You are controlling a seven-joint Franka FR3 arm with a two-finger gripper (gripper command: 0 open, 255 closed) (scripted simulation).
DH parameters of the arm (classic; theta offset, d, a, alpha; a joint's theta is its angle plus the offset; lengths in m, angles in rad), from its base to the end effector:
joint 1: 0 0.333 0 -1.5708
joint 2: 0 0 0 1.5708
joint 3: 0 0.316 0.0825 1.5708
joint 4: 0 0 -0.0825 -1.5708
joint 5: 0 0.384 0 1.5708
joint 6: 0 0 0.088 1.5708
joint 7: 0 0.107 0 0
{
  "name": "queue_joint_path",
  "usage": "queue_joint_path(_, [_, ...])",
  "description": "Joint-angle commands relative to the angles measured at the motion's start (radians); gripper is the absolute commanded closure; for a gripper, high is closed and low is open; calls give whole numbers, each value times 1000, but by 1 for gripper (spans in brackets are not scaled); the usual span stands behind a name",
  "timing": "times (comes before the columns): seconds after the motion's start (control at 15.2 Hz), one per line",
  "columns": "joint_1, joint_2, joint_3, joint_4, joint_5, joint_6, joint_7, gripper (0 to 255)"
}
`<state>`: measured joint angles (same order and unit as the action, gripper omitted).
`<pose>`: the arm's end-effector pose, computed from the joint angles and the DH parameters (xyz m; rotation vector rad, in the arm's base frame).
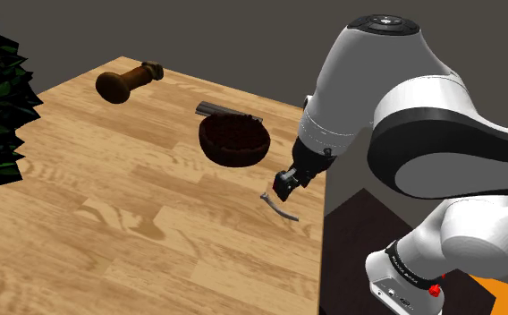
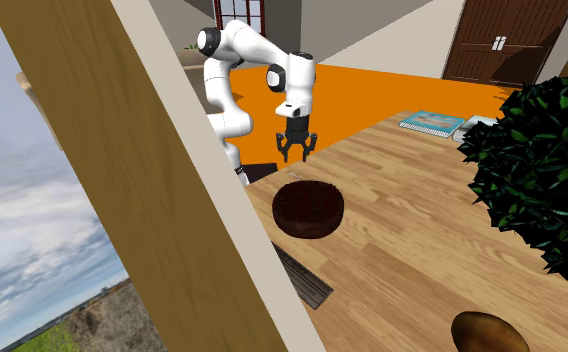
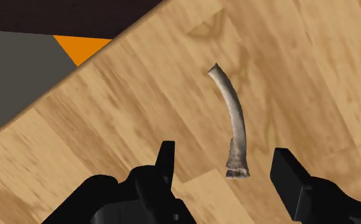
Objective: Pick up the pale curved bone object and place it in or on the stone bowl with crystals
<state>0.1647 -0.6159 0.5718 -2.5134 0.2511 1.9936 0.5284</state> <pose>0.2730 0.2777 0.4558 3.0843 0.0354 0.1171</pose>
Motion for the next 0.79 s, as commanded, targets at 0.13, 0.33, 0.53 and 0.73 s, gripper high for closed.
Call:
queue_joint_path(0.13, [61,49,29,-85,-27,186,-178,0])
queue_joint_path(0.33, [54,75,43,-109,-29,235,-173,0])
queue_joint_path(0.53, [45,105,58,-130,-33,285,-167,0])
queue_joint_path(0.73, [39,121,67,-140,-36,312,-164,0])
